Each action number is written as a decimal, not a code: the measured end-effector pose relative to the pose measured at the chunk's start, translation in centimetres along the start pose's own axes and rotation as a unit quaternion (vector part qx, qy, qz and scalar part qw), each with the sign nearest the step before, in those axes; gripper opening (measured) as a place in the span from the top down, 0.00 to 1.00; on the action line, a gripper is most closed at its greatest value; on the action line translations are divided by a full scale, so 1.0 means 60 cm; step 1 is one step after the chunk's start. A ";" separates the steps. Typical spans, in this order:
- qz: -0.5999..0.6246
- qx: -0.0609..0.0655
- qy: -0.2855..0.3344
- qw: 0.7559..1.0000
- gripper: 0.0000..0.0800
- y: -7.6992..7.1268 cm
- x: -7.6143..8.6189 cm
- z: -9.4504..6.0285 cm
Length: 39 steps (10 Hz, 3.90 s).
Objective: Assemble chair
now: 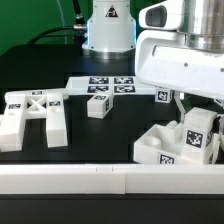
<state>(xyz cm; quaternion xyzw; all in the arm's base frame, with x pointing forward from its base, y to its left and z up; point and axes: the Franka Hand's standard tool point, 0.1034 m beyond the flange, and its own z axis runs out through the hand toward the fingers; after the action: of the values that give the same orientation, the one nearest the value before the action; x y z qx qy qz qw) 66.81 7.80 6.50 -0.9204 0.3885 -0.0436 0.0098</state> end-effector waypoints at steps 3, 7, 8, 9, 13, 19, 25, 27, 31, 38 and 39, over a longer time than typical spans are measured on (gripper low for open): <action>-0.006 0.001 0.000 1.000 0.28 -0.002 -0.001 0.000; -0.067 0.007 -0.003 0.998 0.19 0.030 -0.023 -0.047; -0.070 0.007 -0.006 0.997 0.19 0.057 -0.025 -0.061; -0.069 0.005 -0.007 0.998 0.19 0.072 -0.022 -0.065; -0.073 0.004 -0.008 0.997 0.19 0.068 -0.026 -0.060; -0.160 0.019 -0.002 0.987 0.19 0.183 -0.030 -0.091; -0.197 0.018 0.002 0.980 0.19 0.271 -0.019 -0.076; -0.207 0.008 0.000 0.978 0.19 0.318 -0.011 -0.055; -0.213 0.009 0.001 0.977 0.19 0.308 -0.016 -0.056; -0.227 0.003 -0.017 0.974 0.19 0.378 -0.017 -0.028; -0.226 0.000 -0.039 0.973 0.19 0.382 -0.025 -0.026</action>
Offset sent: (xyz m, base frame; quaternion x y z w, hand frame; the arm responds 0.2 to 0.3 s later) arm -0.0075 0.0078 0.0133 0.0147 0.0028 -0.0509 0.9986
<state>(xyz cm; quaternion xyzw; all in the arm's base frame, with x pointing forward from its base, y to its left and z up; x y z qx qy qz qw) 49.25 -7.10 6.77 -0.9853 0.1698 -0.0083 0.0145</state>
